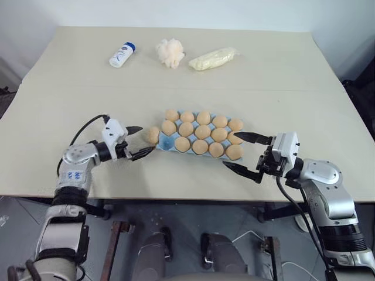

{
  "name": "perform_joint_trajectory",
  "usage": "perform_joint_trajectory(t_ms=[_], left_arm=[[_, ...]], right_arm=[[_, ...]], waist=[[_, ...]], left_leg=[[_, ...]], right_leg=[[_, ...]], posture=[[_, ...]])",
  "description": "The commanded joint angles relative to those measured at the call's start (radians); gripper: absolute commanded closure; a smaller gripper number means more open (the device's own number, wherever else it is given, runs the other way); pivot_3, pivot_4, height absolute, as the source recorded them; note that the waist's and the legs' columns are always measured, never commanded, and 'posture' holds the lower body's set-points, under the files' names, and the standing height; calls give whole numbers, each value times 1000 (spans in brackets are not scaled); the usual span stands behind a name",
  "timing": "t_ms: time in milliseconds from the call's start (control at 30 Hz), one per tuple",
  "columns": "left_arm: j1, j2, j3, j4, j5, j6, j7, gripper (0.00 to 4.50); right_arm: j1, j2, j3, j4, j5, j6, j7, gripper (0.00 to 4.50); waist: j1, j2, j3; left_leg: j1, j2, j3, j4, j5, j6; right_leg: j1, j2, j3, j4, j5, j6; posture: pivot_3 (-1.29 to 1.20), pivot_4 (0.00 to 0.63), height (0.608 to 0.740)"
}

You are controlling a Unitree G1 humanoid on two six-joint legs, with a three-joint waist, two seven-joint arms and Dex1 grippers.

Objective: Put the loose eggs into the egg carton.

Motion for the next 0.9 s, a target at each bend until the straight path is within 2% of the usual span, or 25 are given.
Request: perform_joint_trajectory(t_ms=[33,200,300,467,500,600,700,900], left_arm=[[-75,-20,-15,116,37,-72,-3,31],[-171,-65,-6,251,63,-128,48,31],[-176,-70,1,272,56,-152,29,643],[-150,-37,28,261,35,-165,0,2217],[-144,-24,42,248,21,-157,-11,2376],[-126,3,79,189,-30,-128,-70,2376],[-101,0,89,53,-82,-53,-119,2376],[-55,-79,20,-206,-94,90,-96,2376]], right_arm=[[7,-1,-19,-47,7,-12,-14,0],[13,-3,-20,-58,7,-10,-27,0],[18,-3,-23,-68,8,-6,-37,0],[32,-4,-23,-80,8,-6,-49,0],[34,-4,-23,-81,8,-6,-52,0],[36,-4,-23,-79,8,-8,-55,0],[31,-4,-20,-74,8,-8,-53,0],[17,-4,-13,-60,7,-7,-46,0]], waist=[[0,0,0],[0,0,0],[-2,0,0],[-2,0,0],[-2,0,0],[-3,0,0],[-1,0,0],[1,0,0]], left_leg=[[0,0,0,0,0,0],[0,0,0,3,0,1],[0,0,0,4,0,1],[0,0,0,4,0,1],[0,0,0,4,0,1],[0,1,0,5,0,1],[0,1,0,6,0,1],[1,0,-1,7,0,2]], right_leg=[[0,0,0,0,0,0],[1,0,0,1,1,2],[1,0,0,2,1,2],[1,1,0,2,1,2],[1,1,0,2,1,2],[1,1,0,3,1,2],[1,1,0,4,1,2],[4,-1,0,4,1,2]], posture=[[0,150,740],[0,150,740],[0,150,740],[0,150,740],[0,150,740],[0,150,740],[0,150,740],[0,150,740]])
